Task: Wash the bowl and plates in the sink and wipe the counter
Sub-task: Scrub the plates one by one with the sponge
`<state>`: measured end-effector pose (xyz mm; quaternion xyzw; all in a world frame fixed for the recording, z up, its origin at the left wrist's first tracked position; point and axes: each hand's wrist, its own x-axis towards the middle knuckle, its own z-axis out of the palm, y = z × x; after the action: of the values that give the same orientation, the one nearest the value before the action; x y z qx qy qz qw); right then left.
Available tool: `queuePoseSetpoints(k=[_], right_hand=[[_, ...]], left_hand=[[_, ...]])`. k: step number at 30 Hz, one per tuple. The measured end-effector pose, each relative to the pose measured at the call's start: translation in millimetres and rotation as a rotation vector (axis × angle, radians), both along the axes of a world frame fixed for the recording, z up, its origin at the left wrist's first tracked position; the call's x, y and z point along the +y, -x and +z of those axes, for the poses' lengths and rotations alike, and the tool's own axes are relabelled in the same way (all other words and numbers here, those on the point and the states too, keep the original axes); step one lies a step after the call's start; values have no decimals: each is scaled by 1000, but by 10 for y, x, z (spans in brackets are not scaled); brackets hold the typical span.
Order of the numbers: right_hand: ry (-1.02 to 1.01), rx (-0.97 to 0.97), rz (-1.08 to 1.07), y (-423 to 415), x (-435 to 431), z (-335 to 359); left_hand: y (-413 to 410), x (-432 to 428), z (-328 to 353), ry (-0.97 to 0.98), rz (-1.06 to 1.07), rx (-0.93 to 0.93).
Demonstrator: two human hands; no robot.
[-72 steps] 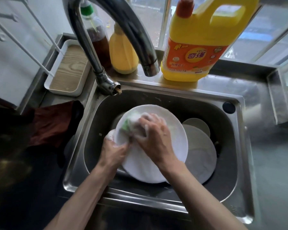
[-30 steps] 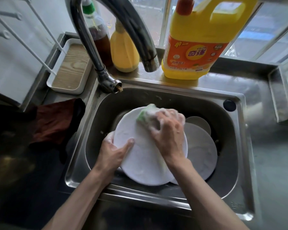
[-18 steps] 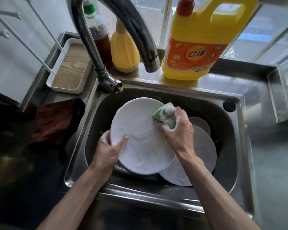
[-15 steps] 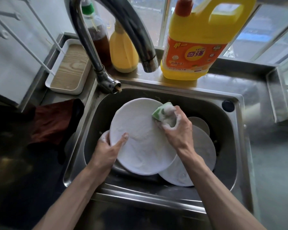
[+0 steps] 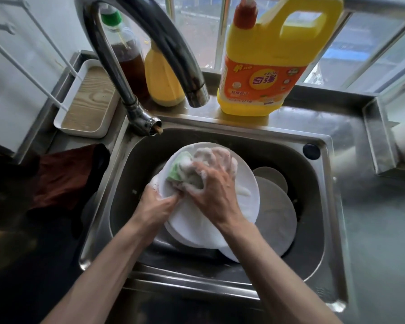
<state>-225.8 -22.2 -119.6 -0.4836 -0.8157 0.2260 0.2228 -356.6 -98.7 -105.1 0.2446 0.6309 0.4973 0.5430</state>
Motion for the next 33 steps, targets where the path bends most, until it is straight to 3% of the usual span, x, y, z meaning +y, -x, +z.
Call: queuePoseSetpoints(k=[5, 13, 16, 19, 23, 25, 30, 33], right_hand=[[4, -12, -63, -29, -17, -72], [13, -138, -418, -346, 84, -153], [70, -47, -363, -263, 81, -131], [71, 55, -165, -77, 26, -62], [113, 157, 59, 71, -27, 2], [68, 117, 41, 48, 38, -27], [27, -54, -269, -155, 242, -86], [56, -84, -282, -198, 189, -64]], left_hand=[[42, -92, -68, 40, -12, 76], [5, -139, -82, 33, 133, 160], [-54, -123, -107, 26, 138, 158], [-122, -96, -121, -4, 108, 205], [-108, -88, -139, -5, 96, 98], [-87, -103, -137, -21, 116, 88], [-59, -127, -150, -28, 166, 91], [-76, -107, -154, -56, 161, 112]])
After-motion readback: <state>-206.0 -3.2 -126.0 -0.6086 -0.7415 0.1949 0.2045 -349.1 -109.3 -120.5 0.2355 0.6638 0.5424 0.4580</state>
